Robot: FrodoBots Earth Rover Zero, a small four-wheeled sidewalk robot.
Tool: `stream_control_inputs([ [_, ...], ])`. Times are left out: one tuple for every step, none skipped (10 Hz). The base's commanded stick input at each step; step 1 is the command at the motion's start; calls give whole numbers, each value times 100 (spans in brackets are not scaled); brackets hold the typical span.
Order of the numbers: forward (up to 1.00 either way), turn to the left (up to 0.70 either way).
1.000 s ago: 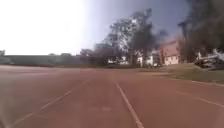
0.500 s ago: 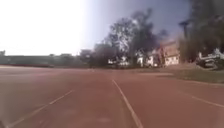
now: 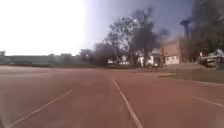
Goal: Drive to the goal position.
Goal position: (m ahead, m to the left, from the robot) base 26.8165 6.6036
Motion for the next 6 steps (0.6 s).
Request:
stream_control_inputs([
  [70, 0],
  [70, 0],
  [70, 0],
  [70, 0],
  [70, 0],
  [70, 0],
])
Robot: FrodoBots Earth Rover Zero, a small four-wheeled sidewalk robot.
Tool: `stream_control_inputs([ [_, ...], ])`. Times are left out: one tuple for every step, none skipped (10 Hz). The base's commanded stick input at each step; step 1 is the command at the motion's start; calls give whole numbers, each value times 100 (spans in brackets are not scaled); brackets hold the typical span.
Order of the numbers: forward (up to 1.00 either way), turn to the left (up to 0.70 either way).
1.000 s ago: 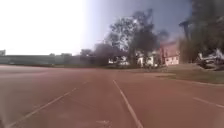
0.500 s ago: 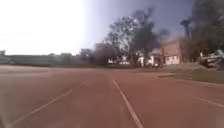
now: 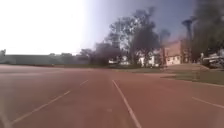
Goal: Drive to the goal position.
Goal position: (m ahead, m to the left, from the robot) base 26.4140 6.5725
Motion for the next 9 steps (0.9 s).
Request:
stream_control_inputs([
  [70, 0],
  [70, 0],
  [70, 0],
  [70, 3],
  [70, 11],
  [70, 19],
  [70, 26],
  [70, 34],
  [70, 35],
])
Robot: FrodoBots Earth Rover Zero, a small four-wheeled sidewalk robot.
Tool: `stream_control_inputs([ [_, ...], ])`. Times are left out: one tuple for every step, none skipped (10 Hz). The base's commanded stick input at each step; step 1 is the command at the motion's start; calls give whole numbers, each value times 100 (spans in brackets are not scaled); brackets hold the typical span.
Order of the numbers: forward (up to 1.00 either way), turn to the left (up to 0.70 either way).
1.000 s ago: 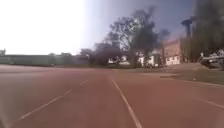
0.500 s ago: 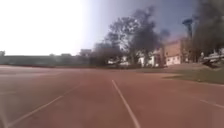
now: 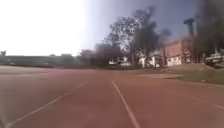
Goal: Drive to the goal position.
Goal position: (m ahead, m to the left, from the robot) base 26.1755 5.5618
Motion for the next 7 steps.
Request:
stream_control_inputs([
  [70, 35],
  [70, 35],
  [70, 35],
  [70, 29],
  [70, 14],
  [70, 0],
  [70, 0],
])
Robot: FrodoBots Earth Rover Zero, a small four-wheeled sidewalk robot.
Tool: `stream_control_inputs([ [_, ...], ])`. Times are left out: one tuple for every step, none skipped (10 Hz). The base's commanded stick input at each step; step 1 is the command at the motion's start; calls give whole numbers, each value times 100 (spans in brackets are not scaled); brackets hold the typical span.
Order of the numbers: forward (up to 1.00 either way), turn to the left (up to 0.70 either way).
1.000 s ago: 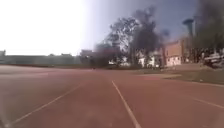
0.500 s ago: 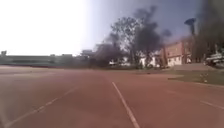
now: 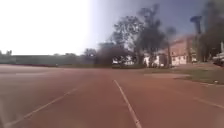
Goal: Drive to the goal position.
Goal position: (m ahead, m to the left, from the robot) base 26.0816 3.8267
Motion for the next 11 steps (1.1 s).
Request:
stream_control_inputs([
  [70, 0],
  [70, 0],
  [70, 0],
  [70, 0],
  [70, 0],
  [70, 0],
  [70, 0],
  [70, 0],
  [70, 0],
  [70, 0],
  [70, 0],
])
